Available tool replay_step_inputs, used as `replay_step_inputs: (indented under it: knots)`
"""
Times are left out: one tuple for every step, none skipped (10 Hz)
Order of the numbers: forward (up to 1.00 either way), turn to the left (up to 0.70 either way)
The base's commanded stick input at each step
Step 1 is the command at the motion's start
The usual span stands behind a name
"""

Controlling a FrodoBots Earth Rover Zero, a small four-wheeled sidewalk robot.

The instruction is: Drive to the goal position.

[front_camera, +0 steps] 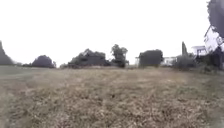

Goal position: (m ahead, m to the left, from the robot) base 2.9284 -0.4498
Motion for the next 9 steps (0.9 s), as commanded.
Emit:
replay_step_inputs:
  knots:
    - [0.68, -0.13]
    - [0.68, -0.16]
    - [0.68, -0.17]
    - [0.68, -0.18]
    - [0.68, -0.18]
    - [0.68, -0.19]
    - [0.68, -0.19]
    - [0.68, -0.19]
    - [0.68, -0.19]
